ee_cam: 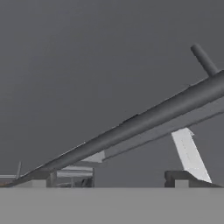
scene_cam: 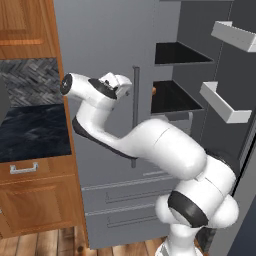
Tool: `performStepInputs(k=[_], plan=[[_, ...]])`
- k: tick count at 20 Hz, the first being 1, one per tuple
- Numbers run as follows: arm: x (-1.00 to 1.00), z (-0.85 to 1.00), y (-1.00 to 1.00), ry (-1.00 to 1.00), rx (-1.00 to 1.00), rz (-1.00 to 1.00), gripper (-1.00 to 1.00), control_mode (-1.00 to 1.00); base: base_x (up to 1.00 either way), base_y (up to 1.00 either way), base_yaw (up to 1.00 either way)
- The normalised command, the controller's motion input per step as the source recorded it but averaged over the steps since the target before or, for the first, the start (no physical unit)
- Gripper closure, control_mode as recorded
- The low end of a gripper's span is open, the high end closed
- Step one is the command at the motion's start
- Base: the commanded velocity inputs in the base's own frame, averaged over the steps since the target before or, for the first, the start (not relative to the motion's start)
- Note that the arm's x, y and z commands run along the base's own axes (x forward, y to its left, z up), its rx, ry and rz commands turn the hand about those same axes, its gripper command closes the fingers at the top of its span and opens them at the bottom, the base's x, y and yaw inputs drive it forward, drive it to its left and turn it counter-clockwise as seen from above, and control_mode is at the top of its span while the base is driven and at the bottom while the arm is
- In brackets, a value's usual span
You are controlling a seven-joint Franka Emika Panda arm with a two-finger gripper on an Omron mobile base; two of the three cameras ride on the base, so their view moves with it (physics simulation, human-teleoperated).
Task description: Place the onion in the correct fridge rack based on whether it is a fruit or vegetable. Finally, close the fridge door.
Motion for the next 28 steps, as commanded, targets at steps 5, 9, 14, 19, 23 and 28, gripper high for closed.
performStepInputs(k=[5,9,14,19,23,28], plan=[[-1.0,-0.03,-0.6,-0.38,0.34,-0.08,-1.0,-1.0,0.0,0.0,0.0],[-1.0,0.0,-0.74,-0.28,0.43,-0.19,-1.0,-1.0,0.0,0.0,0.0],[-1.0,0.0,-0.96,-0.22,0.42,-0.2,-1.0,-1.0,0.0,0.0,0.0],[-0.99,0.0,-1.0,-0.19,0.41,-0.21,-1.0,-1.0,0.0,0.0,0.0],[-0.83,0.0,-1.0,-0.15,0.39,-0.22,-1.0,-1.0,0.0,0.0,0.0],[-0.79,0.0,-1.0,-0.19,0.37,-0.16,-1.0,-1.0,0.0,0.0,0.0]])
